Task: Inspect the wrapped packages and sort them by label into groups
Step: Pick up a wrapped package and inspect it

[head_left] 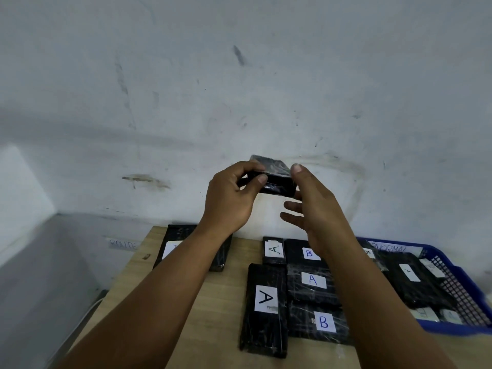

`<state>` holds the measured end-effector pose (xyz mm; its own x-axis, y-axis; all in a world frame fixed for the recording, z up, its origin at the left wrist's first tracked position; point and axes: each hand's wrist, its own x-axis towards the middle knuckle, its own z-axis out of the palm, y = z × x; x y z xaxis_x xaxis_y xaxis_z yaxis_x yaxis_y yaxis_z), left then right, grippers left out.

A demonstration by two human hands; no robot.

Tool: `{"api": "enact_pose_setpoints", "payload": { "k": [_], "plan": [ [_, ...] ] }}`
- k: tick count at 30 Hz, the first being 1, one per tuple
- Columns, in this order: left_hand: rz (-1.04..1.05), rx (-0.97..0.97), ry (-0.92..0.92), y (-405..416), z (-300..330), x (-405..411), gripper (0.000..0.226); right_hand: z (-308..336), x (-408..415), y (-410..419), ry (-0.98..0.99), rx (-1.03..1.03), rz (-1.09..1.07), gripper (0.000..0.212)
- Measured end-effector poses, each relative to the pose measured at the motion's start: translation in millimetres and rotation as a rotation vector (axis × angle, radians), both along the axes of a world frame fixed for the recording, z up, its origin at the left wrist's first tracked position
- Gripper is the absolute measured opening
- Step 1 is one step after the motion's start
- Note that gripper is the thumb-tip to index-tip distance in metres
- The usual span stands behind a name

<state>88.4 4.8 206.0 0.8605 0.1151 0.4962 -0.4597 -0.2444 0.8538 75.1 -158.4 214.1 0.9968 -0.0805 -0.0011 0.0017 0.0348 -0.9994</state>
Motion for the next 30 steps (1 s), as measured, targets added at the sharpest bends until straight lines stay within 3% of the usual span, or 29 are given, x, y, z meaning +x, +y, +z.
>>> {"api": "enact_pose_setpoints", "payload": {
  "k": [4, 8, 13, 19, 30],
  "plan": [
    [-0.124, -0.064, 0.027, 1.1, -5.5, -1.4, 0.028, 1.6, 4.1, -1.8, 0.042, 0.158, -0.063, 0.058],
    [-0.004, -0.027, 0.301, 4.3, -0.1, 1.5, 0.064, -3.6, 3.5, -2.9, 0.022, 0.2, -0.043, 0.066],
    [0.022, -0.001, 0.358, 5.8, -0.6, 0.4, 0.019, -12.5, 8.8, -3.5, 0.07, 0.097, -0.006, 0.061],
    [-0.017, -0.026, 0.428, 2.9, -4.7, -2.8, 0.02, -14.8, 8.0, -2.6, 0.051, 0.094, -0.004, 0.022],
    [0.008, -0.038, 0.415, 7.0, -10.5, 9.3, 0.026, -22.4, 9.9, -5.1, 0.021, 0.006, 0.057, 0.018]
  ]
}}
